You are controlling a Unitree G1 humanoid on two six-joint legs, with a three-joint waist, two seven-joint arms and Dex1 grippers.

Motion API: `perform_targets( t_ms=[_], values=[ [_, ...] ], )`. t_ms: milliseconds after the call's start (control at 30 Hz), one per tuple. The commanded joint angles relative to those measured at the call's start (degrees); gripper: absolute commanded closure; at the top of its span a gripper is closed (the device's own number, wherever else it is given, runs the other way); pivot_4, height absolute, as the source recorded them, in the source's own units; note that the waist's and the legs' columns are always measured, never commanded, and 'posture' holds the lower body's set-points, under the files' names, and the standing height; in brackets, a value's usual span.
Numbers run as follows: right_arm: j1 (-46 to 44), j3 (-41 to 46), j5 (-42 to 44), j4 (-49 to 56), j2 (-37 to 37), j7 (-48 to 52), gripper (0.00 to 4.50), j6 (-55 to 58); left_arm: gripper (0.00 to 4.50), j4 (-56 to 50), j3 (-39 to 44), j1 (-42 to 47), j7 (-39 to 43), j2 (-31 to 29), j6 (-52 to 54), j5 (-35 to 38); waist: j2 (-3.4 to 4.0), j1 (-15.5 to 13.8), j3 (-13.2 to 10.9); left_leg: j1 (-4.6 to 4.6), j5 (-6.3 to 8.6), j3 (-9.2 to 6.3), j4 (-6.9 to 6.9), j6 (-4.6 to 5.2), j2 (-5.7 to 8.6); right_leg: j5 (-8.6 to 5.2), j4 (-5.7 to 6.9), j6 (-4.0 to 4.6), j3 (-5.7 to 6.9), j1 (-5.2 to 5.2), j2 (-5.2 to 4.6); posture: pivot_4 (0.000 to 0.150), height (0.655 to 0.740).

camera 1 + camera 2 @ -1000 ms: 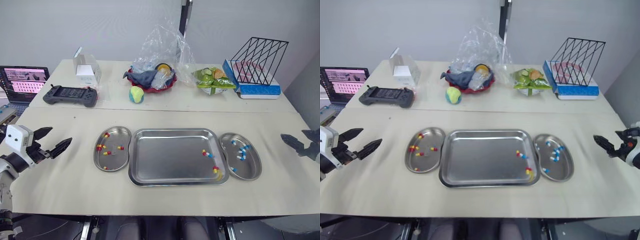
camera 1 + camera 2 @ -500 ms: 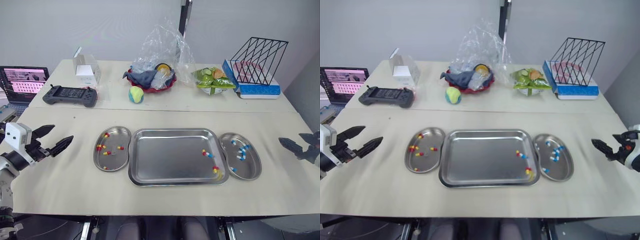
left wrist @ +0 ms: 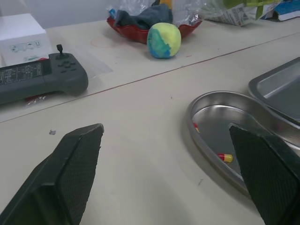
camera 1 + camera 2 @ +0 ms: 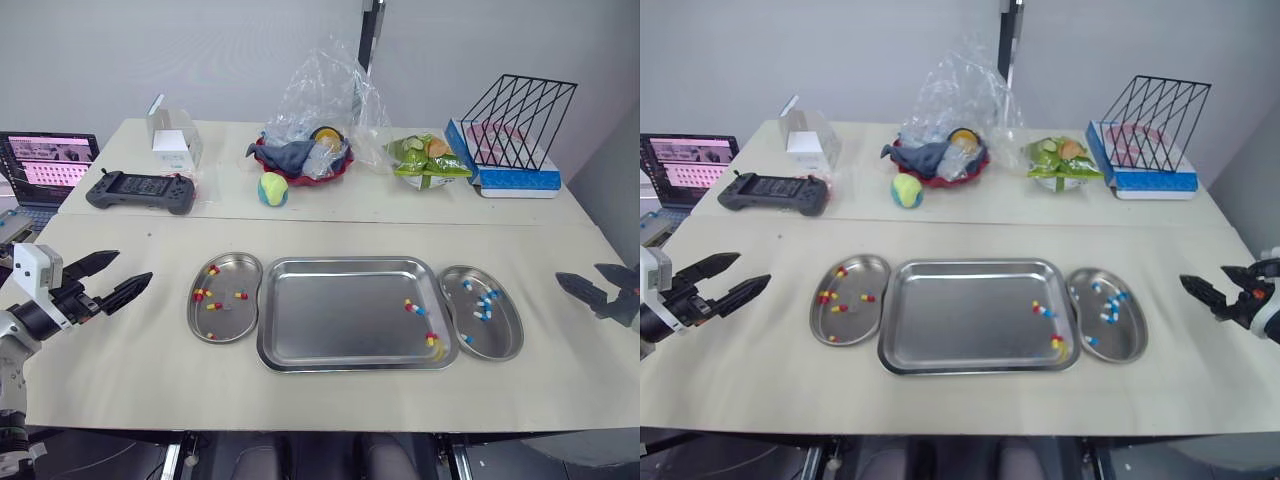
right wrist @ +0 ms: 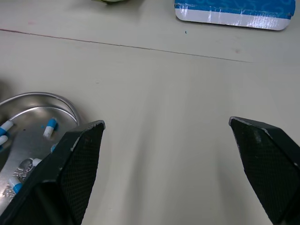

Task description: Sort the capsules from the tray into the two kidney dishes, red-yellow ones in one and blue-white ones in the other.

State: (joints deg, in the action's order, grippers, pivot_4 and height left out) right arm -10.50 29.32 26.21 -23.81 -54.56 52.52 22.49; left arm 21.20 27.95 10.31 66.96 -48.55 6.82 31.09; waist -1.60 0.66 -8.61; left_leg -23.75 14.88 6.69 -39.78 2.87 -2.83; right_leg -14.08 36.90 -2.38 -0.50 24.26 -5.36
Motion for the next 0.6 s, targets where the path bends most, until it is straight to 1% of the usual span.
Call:
perform_targets(
  t_ms=[33,100,200,267,367,467,600],
  values=[
    [0.7,1.2,3.1,8.4,-1.3,1.4,0.02,4.3,0.0,-1.3,-0.1,1.9,5.4,-2.9,2.3,2.6,0.0,0.1,0.0,0.0,0.0,0.0,0.0,0.0,0.0,0.0,0.0,0.0,-0.01,0.01,0.0,0.15,0.7204],
    [1.1,1.2,4.4,11.8,-1.8,1.7,0.02,7.9,0.0,-1.6,-0.2,2.2,7.2,-3.3,3.5,3.1,0.03,0.1,0.0,0.01,0.0,0.0,0.0,0.0,0.01,0.0,0.0,0.0,-0.02,0.0,-0.01,0.15,0.7204],
    [3.0,-0.6,8.2,23.0,-3.8,4.5,0.02,15.4,0.0,-3.6,-0.6,1.3,10.7,-3.8,5.7,4.4,0.03,0.2,0.0,0.01,0.0,-0.01,0.02,0.0,-0.01,0.0,0.02,0.0,-0.02,0.02,0.0,0.15,0.7204],
    [3.5,-1.2,10.6,28.6,-4.2,4.9,0.02,19.0,0.0,-5.2,-0.8,0.1,12.2,-3.8,6.6,4.8,0.03,0.2,0.0,0.01,0.0,-0.02,0.02,0.0,-0.03,-0.01,0.04,0.01,-0.02,0.03,0.02,0.15,0.7204],
    [4.1,-4.4,12.6,37.1,-4.9,4.9,0.02,23.2,0.0,-9.8,-1.2,-2.2,14.2,-3.8,9.1,6.0,0.02,0.1,0.0,0.0,0.01,-0.05,0.01,0.01,-0.03,-0.01,0.01,0.01,-0.01,0.02,0.0,0.15,0.7204],
    [4.6,-7.3,12.8,42.1,-5.1,4.5,0.02,25.0,0.0,-13.3,-1.5,-3.7,15.2,-4.1,10.9,7.0,0.01,-0.2,0.0,-0.01,0.01,-0.08,-0.01,0.01,-0.04,-0.01,-0.01,0.02,0.01,0.02,-0.02,0.15,0.7204],
    [3.8,-8.2,13.9,44.5,-4.2,4.2,0.02,26.0,0.0,-15.7,-1.5,-4.1,15.4,-4.4,12.0,7.2,0.01,-0.6,0.0,-0.02,0.02,-0.09,-0.04,0.03,0.01,-0.01,-0.02,0.01,0.01,0.01,-0.07,0.15,0.7204]
  ],
)
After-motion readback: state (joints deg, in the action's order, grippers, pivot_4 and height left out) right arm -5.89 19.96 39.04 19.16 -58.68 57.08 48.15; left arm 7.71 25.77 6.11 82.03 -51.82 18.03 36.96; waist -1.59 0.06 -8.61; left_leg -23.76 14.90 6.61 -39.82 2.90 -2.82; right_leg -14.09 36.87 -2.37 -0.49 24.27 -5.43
